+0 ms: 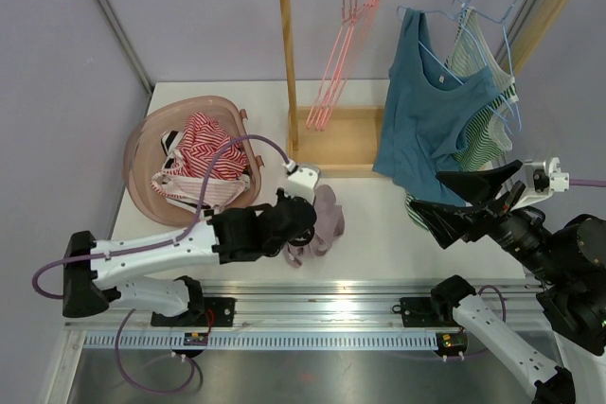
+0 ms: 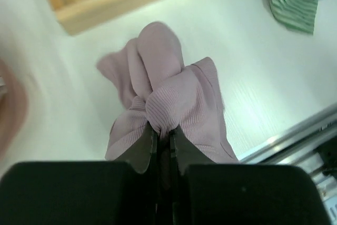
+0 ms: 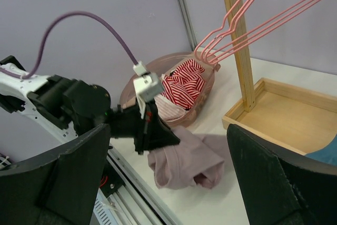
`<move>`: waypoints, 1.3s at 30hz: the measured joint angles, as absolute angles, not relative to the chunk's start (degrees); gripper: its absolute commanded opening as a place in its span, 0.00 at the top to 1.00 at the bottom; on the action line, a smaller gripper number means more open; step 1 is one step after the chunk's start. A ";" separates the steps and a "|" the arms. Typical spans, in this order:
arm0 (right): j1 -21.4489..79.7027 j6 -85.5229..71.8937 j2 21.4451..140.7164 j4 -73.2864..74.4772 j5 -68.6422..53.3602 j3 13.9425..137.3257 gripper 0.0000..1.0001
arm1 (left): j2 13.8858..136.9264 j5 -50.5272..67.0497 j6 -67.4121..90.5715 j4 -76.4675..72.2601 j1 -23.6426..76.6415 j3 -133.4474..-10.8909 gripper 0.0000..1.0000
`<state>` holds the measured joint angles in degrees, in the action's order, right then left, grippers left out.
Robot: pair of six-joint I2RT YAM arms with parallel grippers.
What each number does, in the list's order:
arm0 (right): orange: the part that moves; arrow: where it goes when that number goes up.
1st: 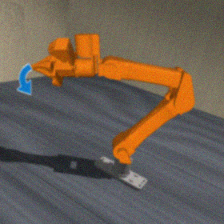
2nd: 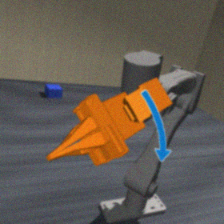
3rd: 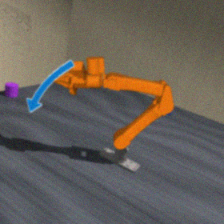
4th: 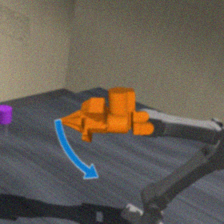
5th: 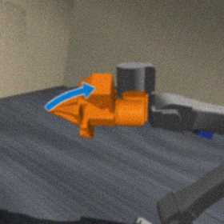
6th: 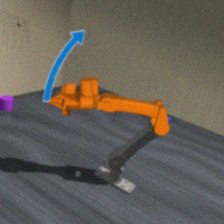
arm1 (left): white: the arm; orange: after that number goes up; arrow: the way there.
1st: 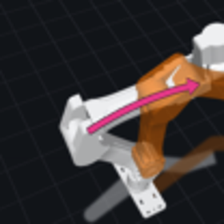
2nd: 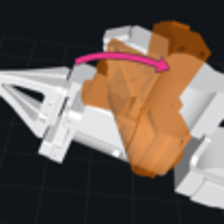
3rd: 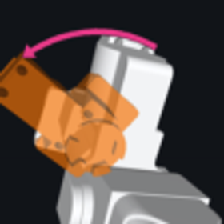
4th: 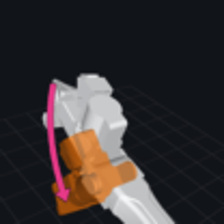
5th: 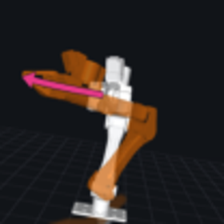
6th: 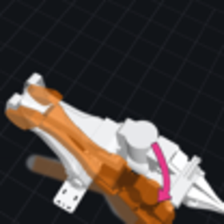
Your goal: Remove the tank top from the hanger
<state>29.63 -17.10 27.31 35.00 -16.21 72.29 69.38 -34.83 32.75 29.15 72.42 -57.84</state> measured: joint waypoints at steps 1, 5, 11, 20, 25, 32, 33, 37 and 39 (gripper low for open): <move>29.63 -17.08 27.31 35.00 -16.21 72.29 0.00 | 68.42 -36.38 33.15 31.29 72.12 -59.42 1.00; 29.63 -16.86 27.31 34.98 -16.19 72.29 0.00 | 65.06 -40.69 33.01 39.48 67.31 -65.54 1.00; 29.63 -16.71 27.31 34.96 -16.19 72.29 0.00 | 60.45 -40.97 29.39 45.56 51.70 -72.23 1.00; 29.63 -16.75 27.31 33.58 -16.21 71.35 0.00 | 63.20 -32.58 23.66 48.14 27.03 -84.88 1.00; 29.63 -16.80 27.33 33.45 -16.23 70.57 0.01 | 71.00 -24.64 21.58 48.27 11.22 -92.27 1.00; 29.63 -16.80 28.16 32.77 -16.56 70.54 0.00 | 85.03 -18.68 20.27 50.50 1.76 -101.78 0.91; 29.63 -16.80 28.40 32.77 -16.64 70.50 0.00 | 86.74 -18.55 20.14 51.20 1.21 -103.07 0.83; 29.63 -16.78 29.21 32.75 -16.58 70.11 0.00 | 90.76 -18.17 19.94 52.93 -2.17 -105.03 0.15; 29.63 -16.91 30.04 32.86 -15.29 70.02 0.00 | 91.09 -18.46 20.91 54.30 -4.10 -105.03 0.01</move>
<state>29.63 -16.91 30.04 32.86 -15.29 70.02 91.09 -18.46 20.91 54.30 -4.10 -105.03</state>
